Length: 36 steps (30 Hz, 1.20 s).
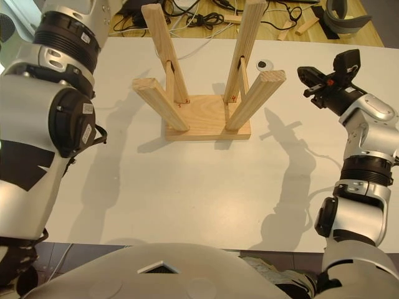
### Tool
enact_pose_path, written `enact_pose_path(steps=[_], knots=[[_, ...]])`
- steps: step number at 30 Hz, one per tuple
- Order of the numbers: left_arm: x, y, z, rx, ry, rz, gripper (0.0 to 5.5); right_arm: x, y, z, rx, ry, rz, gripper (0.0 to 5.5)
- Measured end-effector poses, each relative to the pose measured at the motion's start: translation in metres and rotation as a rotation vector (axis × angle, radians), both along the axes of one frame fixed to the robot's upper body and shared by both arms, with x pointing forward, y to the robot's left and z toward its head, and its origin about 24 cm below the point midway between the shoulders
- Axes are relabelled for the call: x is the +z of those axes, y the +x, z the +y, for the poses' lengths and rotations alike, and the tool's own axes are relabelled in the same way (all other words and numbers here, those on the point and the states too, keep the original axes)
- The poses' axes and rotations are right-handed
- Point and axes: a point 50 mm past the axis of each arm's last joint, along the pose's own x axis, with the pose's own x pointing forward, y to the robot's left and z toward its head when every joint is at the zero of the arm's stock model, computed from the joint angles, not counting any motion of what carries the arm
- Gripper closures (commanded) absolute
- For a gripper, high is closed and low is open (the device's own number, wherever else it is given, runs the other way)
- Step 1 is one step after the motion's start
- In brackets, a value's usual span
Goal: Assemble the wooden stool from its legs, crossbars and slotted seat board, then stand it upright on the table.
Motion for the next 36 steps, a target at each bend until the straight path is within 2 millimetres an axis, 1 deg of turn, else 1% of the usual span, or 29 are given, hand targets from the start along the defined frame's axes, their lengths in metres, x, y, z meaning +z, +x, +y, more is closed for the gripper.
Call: enact_pose_path(steps=[3,7,10,11,12,14,16,17,18,20,21,22,24,25,29,34,35,36], knots=[[-0.034,-0.004,-0.005,-0.063,0.061,0.116,2.58,-0.001,-0.001,0.0,0.001,-0.003,0.001,5.48],[-0.034,-0.009,-0.011,-0.19,0.088,0.169,2.58,-0.002,-0.002,0.001,0.004,-0.008,0.002,5.48],[-0.03,-0.009,-0.014,-0.193,0.017,0.169,2.58,-0.003,-0.003,0.0,0.001,-0.01,0.002,5.48],[-0.025,-0.008,-0.014,-0.184,-0.014,0.151,2.58,-0.004,-0.003,0.0,0.0,-0.01,0.002,5.48],[-0.011,-0.007,-0.015,-0.177,-0.053,0.107,2.58,-0.004,-0.003,0.0,-0.001,-0.01,0.003,5.48],[0.023,-0.007,-0.018,-0.176,-0.112,0.001,2.58,-0.004,-0.003,0.0,-0.003,-0.011,0.002,5.48],[0.065,-0.009,-0.017,-0.142,-0.141,-0.153,2.58,-0.004,-0.003,0.0,-0.007,-0.012,0.001,5.48],[0.071,-0.009,-0.015,-0.11,-0.14,-0.191,2.58,-0.004,-0.002,0.0,-0.01,-0.012,0.0,5.48],[0.07,-0.008,-0.013,-0.079,-0.127,-0.197,2.58,-0.004,-0.002,0.0,-0.011,-0.013,-0.002,5.48],[0.055,-0.004,-0.011,-0.025,-0.067,-0.178,2.58,-0.004,-0.002,0.0,-0.011,-0.013,-0.004,5.48],[0.042,-0.003,-0.011,-0.014,-0.02,-0.153,2.58,-0.005,-0.002,0.001,-0.009,-0.013,-0.005,5.48],[0.018,-0.002,-0.013,-0.016,0.059,-0.1,2.58,-0.006,-0.002,0.003,-0.005,-0.012,-0.003,5.48],[-0.021,-0.004,-0.017,-0.049,0.155,0.005,2.58,-0.006,-0.001,0.004,-0.001,-0.012,0.0,5.48],[-0.027,-0.004,-0.018,-0.063,0.181,0.014,2.58,-0.007,-0.001,0.004,0.0,-0.013,0.001,5.48],[-0.028,-0.006,-0.017,-0.117,0.194,0.06,2.58,-0.008,-0.002,0.004,0.002,-0.015,0.002,5.48],[-0.023,-0.006,-0.016,-0.128,0.11,0.089,2.58,-0.009,-0.003,0.004,0.0,-0.018,0.003,5.48],[-0.02,-0.006,-0.017,-0.125,0.068,0.084,2.58,-0.008,-0.003,0.005,0.002,-0.02,-0.002,5.48],[-0.011,-0.005,-0.018,-0.121,0.029,0.053,2.58,-0.008,-0.003,0.005,0.003,-0.02,-0.003,5.48]])
